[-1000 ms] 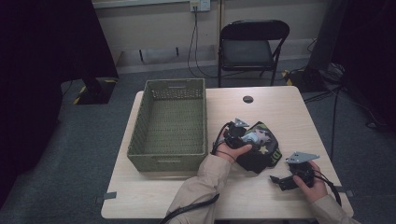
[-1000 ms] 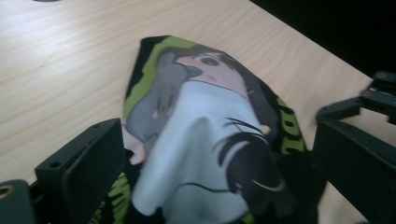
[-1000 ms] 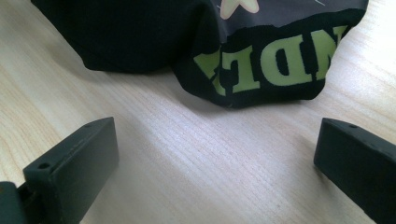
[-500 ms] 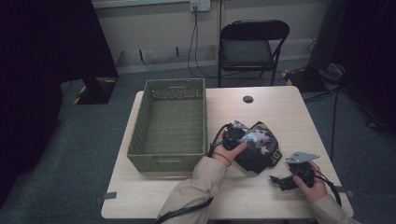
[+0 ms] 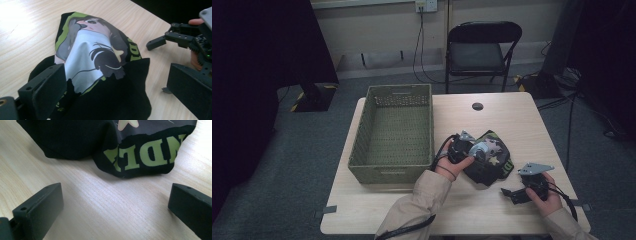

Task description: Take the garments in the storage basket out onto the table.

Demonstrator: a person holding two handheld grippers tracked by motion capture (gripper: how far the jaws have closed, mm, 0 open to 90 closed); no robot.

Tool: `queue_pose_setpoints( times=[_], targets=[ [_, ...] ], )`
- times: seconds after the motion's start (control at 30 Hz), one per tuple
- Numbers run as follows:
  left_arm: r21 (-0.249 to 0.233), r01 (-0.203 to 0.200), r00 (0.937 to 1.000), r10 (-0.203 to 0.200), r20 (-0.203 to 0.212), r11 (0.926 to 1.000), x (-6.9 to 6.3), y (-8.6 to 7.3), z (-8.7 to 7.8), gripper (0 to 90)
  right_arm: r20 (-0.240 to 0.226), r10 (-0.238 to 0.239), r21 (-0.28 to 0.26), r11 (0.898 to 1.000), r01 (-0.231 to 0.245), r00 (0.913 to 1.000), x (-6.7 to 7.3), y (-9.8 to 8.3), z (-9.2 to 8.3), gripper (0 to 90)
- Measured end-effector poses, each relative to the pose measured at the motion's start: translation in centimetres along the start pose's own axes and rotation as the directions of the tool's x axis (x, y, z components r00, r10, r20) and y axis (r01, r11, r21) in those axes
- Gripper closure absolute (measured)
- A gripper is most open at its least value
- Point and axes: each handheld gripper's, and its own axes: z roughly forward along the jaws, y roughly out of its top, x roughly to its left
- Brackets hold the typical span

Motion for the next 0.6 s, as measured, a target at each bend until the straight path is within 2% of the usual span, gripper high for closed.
queue_pose_setpoints(
  times=[0.33, 0.6],
  targets=[
    [0.015, -0.015, 0.9994, 0.014, 0.032, 0.9998, -0.67, -0.67, -0.27, 1.9, 0.0, -0.001, 0.0, 1.0, 0.001, 1.0, -0.01, 0.0, 0.0, 0.0],
    [0.041, -0.057, 0.9968, 0.054, 0.059, 0.9975, -1.02, -0.69, -0.93, 2.1, 0.0, -0.001, 0.0, 1.0, 0.001, 1.0, 0.0, 0.0, 0.0, 0.0]
  ],
)
